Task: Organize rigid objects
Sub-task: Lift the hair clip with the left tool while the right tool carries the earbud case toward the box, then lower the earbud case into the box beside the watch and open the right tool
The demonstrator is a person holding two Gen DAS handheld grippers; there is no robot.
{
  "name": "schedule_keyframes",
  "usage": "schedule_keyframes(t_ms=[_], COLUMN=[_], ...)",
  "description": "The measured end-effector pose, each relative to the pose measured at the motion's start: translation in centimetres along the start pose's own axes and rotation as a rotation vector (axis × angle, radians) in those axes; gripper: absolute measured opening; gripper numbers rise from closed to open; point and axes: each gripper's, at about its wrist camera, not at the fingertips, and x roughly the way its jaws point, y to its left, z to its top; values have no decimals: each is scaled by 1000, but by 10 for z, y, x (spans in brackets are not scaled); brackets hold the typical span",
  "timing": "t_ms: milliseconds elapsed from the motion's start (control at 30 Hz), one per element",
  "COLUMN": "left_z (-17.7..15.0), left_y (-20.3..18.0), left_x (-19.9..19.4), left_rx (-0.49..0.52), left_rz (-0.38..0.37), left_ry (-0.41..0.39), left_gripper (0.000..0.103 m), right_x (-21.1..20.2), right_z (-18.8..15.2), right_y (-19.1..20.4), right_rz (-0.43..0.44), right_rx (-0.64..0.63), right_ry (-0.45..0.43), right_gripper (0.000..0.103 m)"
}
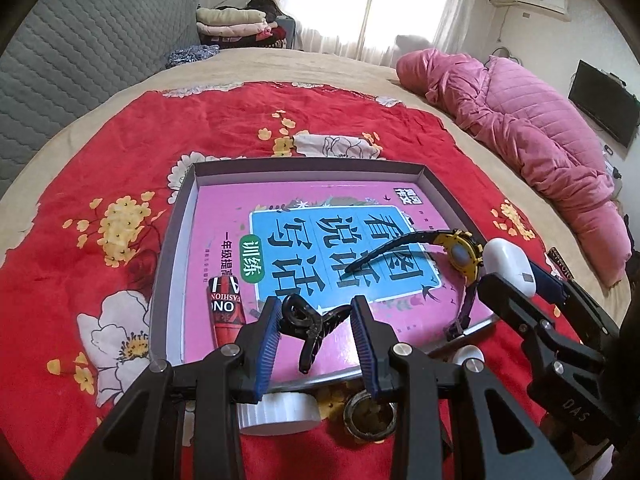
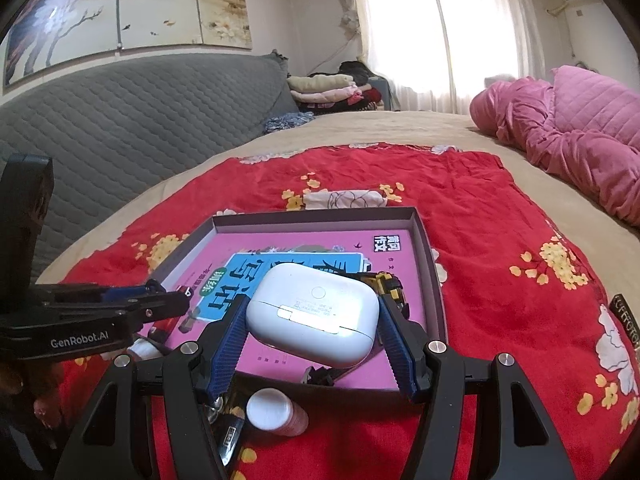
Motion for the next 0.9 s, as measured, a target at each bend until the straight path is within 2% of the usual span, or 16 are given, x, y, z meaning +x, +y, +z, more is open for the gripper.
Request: schedule_keyframes(t_ms=[333, 900], left_z=[4, 2], left_y=[-3, -7], left_x=[11, 34], left_rx=[12, 41], left_rz=[12, 24], left_ry=[17, 78], left_gripper=[36, 36], right_x=[13, 44], right_z=[5, 1], right_y=[-2, -1], right_rz=[3, 24], right_rx=[-7, -33], right_ry=[1, 80], right_gripper=[65, 65])
